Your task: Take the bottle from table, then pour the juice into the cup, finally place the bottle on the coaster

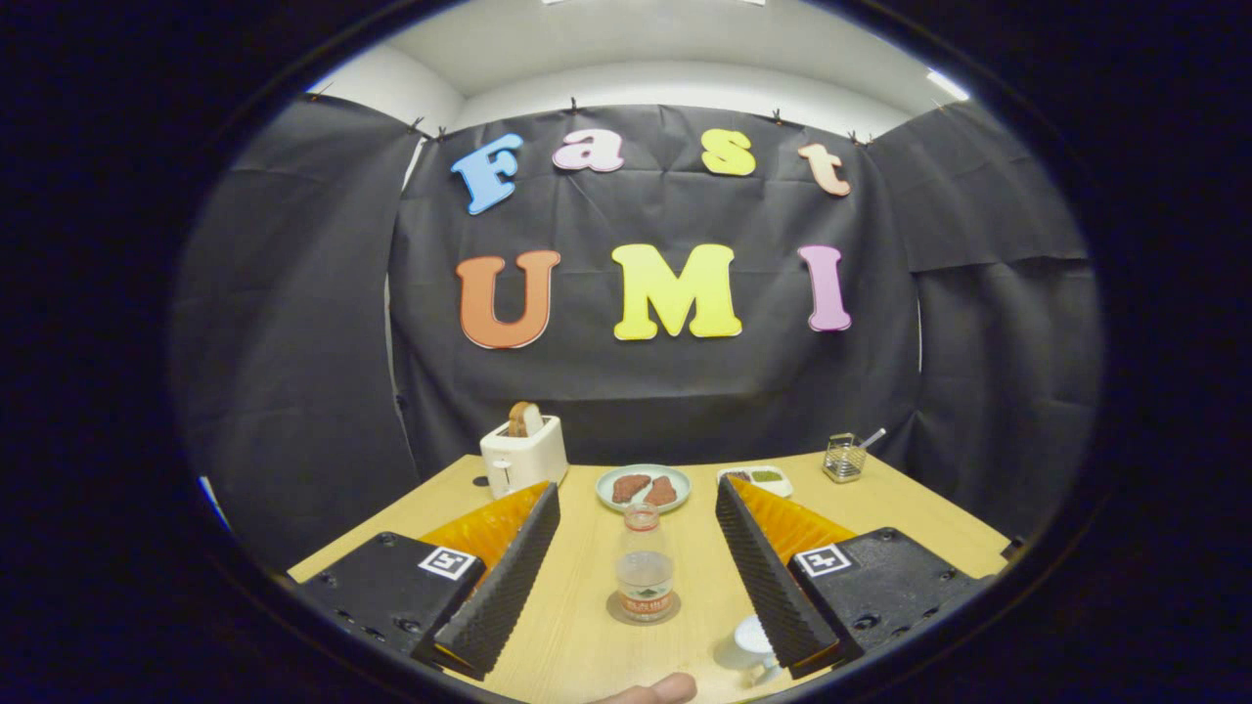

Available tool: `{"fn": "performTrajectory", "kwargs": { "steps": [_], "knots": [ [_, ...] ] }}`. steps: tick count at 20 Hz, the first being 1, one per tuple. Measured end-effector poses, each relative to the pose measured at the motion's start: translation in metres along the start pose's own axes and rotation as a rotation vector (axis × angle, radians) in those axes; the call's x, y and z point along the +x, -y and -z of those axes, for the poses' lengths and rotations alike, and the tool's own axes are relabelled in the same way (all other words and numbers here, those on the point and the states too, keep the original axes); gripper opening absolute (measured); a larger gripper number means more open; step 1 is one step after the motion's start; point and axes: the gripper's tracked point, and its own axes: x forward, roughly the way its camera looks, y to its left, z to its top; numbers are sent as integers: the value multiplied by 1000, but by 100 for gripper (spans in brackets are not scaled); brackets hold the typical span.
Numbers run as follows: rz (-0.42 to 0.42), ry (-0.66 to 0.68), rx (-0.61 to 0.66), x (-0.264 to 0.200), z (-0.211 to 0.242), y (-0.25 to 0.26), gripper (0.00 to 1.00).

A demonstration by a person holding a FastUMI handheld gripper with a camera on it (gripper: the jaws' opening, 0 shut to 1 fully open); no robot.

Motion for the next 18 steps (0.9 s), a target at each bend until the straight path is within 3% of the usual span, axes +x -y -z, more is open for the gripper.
{"fn": "performTrajectory", "kwargs": {
  "steps": [6,18],
  "knots": [
    [56,1,-5,-37,-35,14,100],
    [86,45,6,-123,-105,40,100]
  ]
}}
